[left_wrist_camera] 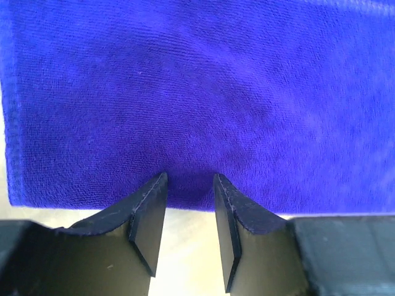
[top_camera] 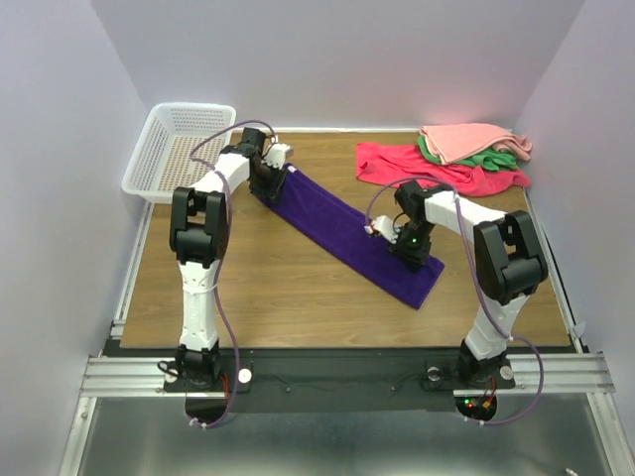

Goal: Roll the towels
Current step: Fold the towel

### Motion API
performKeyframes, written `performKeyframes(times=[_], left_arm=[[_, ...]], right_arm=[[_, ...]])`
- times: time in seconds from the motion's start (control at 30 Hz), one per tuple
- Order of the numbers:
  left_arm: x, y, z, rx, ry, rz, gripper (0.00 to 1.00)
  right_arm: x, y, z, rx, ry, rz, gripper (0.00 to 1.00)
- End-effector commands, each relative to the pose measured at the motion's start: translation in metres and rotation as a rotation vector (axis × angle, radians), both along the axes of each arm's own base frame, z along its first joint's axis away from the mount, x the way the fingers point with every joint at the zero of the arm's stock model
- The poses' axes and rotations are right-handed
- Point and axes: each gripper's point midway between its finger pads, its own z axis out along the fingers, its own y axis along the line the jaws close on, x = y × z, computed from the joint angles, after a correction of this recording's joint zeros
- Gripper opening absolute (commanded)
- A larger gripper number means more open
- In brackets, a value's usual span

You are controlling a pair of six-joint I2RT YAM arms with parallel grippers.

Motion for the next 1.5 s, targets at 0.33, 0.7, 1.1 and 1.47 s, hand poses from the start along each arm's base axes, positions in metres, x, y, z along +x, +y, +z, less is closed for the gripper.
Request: performKeyframes(times=[0.33, 0.7, 1.1, 1.47], left_arm=[[0.058, -0.042, 0.036, -0.056, -0.161, -0.101, 0.52], [0.024, -0.034, 0.103, -0.097, -0.259, -0.097, 0.53], [0.006, -0.035, 0.050, -0.097, -0.115, -0.076, 0.47], [0.019, -0.045, 0.040, -0.128, -0.109, -0.076, 0.47]], right_arm=[[-0.083, 0.121, 0.005, 0.139, 0.262, 0.211, 0.36], [-0.061, 0.096, 0.052, 0.196, 0.105, 0.106, 0.36], [-0.060, 0.051, -0.004, 0.022, 0.171, 0.073, 0.33], [-0.116, 0.088, -0.003, 0.115, 0.410, 0.125, 0.33]])
